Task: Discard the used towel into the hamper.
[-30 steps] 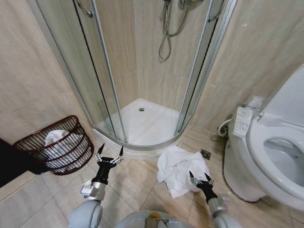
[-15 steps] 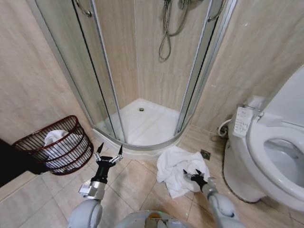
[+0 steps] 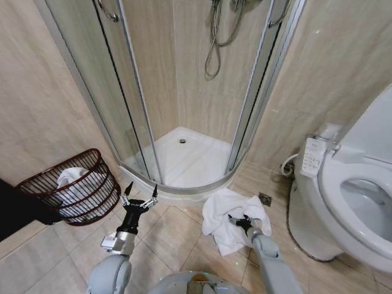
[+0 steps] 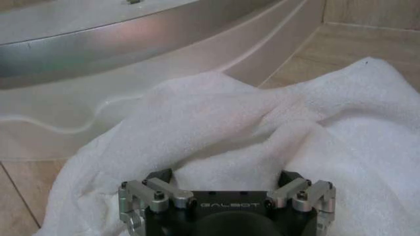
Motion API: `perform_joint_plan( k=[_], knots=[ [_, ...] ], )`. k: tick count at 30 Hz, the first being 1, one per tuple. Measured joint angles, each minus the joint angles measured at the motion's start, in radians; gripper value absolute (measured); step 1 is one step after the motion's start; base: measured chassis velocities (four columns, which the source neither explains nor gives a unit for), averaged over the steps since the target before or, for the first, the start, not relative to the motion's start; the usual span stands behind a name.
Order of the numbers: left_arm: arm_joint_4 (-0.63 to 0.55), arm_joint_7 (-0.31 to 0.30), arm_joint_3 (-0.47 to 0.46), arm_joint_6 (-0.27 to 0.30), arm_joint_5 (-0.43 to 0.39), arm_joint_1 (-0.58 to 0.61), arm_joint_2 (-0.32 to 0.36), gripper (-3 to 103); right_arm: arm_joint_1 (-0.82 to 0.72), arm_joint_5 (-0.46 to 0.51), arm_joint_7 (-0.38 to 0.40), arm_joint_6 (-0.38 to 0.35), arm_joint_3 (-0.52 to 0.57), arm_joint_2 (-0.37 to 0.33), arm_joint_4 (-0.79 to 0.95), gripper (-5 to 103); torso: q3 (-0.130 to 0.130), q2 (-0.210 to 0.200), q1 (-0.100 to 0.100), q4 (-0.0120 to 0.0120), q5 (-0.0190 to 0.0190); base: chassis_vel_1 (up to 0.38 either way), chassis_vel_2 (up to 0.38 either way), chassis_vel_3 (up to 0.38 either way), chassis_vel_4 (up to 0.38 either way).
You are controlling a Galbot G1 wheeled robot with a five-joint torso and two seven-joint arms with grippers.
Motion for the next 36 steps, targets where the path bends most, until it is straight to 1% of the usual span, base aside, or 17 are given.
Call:
perform_joint_plan(
  k=[6,11,13,21,33,34,35,36],
  knots=[
    [0.004,0.000,0.001,-0.001,-0.002,-0.001,0.003,100,0.006,0.011,-0.001,-0.002,0.004,-0.001,-0.015,100,0.000,0.000,0.000,-0.0001,-0.0001,0.000,0.000,0.000,0.000],
    [-0.001,0.001,0.002,0.002,-0.002,-0.004,0.004,100,0.005,0.013,0.026,0.001,0.006,-0.007,-0.043,100,0.000,0.000,0.000,0.0000,0.0002,0.000,0.000,0.000,0.000],
    [-0.002,0.001,0.003,0.002,-0.002,-0.003,0.003,100,0.001,0.011,0.042,0.014,-0.002,-0.019,-0.055,100,0.000,0.000,0.000,0.0000,0.0002,0.000,0.000,0.000,0.000],
    [0.001,0.002,0.001,-0.001,-0.004,0.003,0.008,100,0.002,0.010,0.080,0.013,-0.020,-0.031,-0.058,100,0.000,0.000,0.000,0.0000,0.0000,0.000,0.000,0.000,0.000],
    [-0.007,0.009,-0.001,0.003,-0.005,-0.004,0.013,100,0.009,0.032,0.080,0.024,-0.024,-0.047,-0.078,100,0.000,0.000,0.000,0.0000,0.0001,0.000,0.000,0.000,0.000],
    [-0.007,0.009,-0.002,0.004,-0.005,-0.004,0.015,100,0.009,0.035,0.080,0.023,-0.024,-0.048,-0.077,103,0.000,0.000,0.000,-0.0001,0.0001,0.000,0.000,0.000,0.000],
    [-0.007,0.009,-0.002,0.004,-0.005,-0.004,0.015,100,0.009,0.037,0.080,0.023,-0.023,-0.049,-0.075,103,0.000,0.000,0.000,-0.0001,0.0000,0.000,0.000,0.000,0.000],
    [-0.007,0.009,-0.002,0.004,-0.006,-0.005,0.015,100,0.009,0.038,0.080,0.023,-0.022,-0.049,-0.075,100,0.000,0.000,0.000,-0.0001,0.0000,0.000,0.000,0.000,0.000]
  ],
)
